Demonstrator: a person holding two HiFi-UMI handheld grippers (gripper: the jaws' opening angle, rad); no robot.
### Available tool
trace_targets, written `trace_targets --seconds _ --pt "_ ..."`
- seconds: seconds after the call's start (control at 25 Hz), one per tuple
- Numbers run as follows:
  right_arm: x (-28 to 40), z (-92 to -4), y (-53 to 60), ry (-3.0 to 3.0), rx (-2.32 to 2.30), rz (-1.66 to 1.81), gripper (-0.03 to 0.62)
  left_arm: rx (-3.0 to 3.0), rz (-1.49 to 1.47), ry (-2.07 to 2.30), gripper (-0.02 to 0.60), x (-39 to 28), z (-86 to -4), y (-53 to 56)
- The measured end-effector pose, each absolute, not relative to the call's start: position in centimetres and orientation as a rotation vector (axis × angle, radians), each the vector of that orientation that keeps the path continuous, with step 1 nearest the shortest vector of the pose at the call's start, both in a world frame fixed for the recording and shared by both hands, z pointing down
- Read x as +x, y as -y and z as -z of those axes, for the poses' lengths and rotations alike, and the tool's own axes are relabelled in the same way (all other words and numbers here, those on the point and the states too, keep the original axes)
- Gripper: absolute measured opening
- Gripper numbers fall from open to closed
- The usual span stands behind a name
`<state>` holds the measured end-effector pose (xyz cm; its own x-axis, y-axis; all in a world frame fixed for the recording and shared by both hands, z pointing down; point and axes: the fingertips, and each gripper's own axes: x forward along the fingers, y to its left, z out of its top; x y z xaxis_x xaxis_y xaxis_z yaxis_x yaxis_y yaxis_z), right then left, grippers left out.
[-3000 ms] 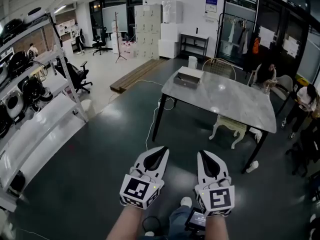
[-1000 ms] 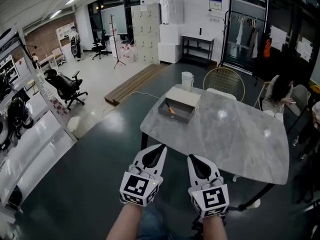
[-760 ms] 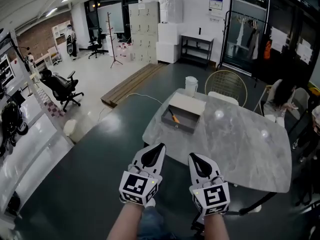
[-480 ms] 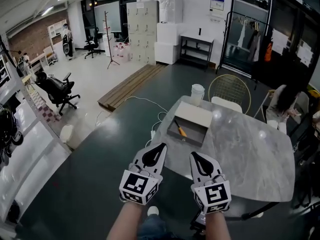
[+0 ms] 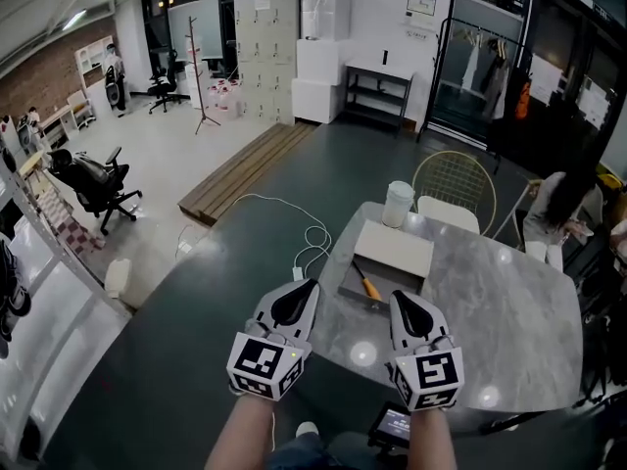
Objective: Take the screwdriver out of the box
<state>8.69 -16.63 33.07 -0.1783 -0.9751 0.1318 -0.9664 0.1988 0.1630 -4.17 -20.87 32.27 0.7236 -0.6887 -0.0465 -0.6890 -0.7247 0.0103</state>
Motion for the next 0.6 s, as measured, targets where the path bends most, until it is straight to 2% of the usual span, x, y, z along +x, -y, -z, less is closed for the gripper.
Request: trace_targets --seconds 0.6 --pt "10.9 -33.5 25.9 2.23 1.887 0.049 0.026 -2.873 -0.095 -1.347 0.012 -7.8 -33.4 30.9"
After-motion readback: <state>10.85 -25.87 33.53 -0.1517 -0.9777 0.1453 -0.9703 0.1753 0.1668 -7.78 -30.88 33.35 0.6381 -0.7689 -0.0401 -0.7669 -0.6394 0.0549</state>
